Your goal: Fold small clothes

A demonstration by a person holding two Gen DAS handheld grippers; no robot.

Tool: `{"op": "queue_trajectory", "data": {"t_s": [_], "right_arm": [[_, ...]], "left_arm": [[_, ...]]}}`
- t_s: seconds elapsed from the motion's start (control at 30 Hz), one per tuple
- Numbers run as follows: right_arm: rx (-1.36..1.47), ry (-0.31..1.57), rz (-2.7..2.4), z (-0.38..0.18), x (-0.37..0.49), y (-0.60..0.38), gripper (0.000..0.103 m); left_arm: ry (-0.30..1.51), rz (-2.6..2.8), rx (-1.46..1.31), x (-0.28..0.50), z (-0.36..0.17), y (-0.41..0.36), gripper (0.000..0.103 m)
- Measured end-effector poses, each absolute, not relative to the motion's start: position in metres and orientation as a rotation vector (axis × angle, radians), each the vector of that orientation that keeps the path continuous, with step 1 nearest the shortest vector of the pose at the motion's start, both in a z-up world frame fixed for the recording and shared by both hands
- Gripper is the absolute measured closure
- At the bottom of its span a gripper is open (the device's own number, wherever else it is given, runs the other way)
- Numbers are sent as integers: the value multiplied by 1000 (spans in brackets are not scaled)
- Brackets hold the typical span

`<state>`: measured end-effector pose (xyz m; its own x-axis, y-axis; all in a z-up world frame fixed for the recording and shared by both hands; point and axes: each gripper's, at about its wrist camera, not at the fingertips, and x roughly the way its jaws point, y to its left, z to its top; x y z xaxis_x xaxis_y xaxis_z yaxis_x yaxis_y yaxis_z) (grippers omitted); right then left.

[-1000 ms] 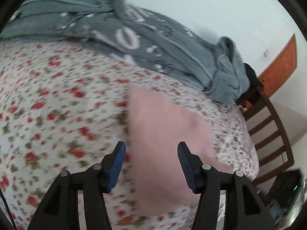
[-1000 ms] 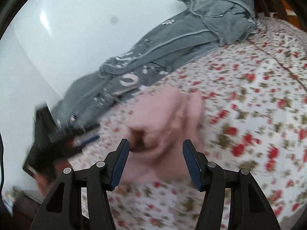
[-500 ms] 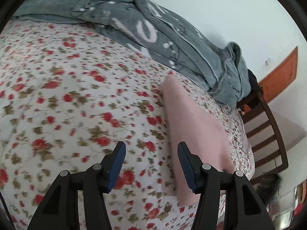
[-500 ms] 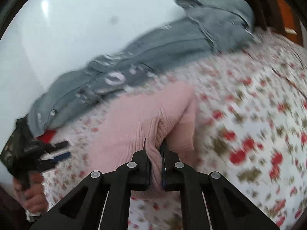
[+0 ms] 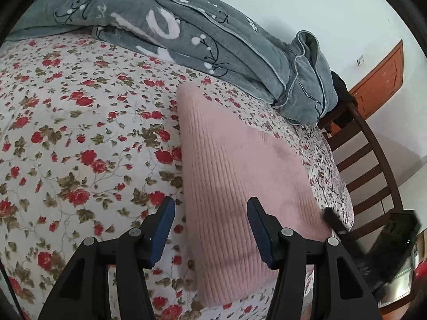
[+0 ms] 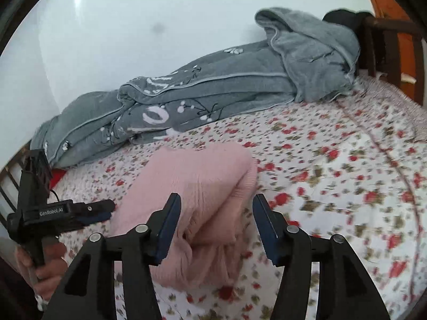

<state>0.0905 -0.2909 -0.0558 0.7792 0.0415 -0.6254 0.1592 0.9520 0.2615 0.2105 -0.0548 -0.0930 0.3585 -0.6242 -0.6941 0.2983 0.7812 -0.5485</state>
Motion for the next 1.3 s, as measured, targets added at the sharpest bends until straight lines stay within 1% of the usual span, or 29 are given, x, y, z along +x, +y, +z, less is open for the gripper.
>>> {"op": "queue_trajectory", "data": {"t_s": [0.03,0.07,0.1,0.17,0.3,0.4,0.43,0.47,0.5,0.63,0.7,0.77,0.87,1.0,1.07,1.13,1.2,1.27,1.3], "right_arm": [[252,687,-99,-68,96,-287,57],[203,714,-132,-79,103,-283,69],[168,751,-154,-91,107,-281,70],[173,727,-167,-101,100,-283,70],[145,756,-169,-86,100,-284,70],[135,740,-171,-77,100,-286,69],[106,743,-180,-81,101,-284,68],[87,749,-186,-86,101,-283,67],[78,753,-192,-91,102,-283,67],[84,759,-183,-92,100,-287,67],[131,766,-152,-85,100,-293,65],[167,761,-117,-75,100,-301,56],[224,758,-83,-65,108,-313,50],[348,793,-42,-66,133,-331,47],[417,842,6,-74,148,-337,43],[496,913,57,-88,164,-343,43],[535,952,83,-100,175,-345,40],[532,989,80,-112,183,-344,30],[533,1000,83,-116,187,-344,29]], "left_arm": [[1044,-611,-355,211,-93,-54,49],[1042,-610,-351,209,-94,-53,49],[1042,-612,-344,208,-95,-52,49],[1041,-616,-320,206,-97,-51,49],[1021,-641,-262,200,-93,-60,49],[991,-698,-175,187,-89,-75,49],[990,-702,-144,184,-90,-81,48],[994,-696,-111,180,-94,-86,44],[1010,-680,-71,177,-102,-92,42],[1063,-701,-75,176,-116,-87,39],[1045,-723,-99,177,-109,-79,39],[1006,-722,-113,179,-98,-69,41],[991,-705,-164,195,-88,-58,42],[1024,-723,-264,225,-85,-56,43],[1044,-722,-290,237,-88,-61,43],[1083,-721,-315,252,-96,-66,43],[1128,-718,-322,263,-109,-72,43],[1168,-731,-339,272,-125,-78,40],[1183,-742,-357,275,-132,-80,39]]}}
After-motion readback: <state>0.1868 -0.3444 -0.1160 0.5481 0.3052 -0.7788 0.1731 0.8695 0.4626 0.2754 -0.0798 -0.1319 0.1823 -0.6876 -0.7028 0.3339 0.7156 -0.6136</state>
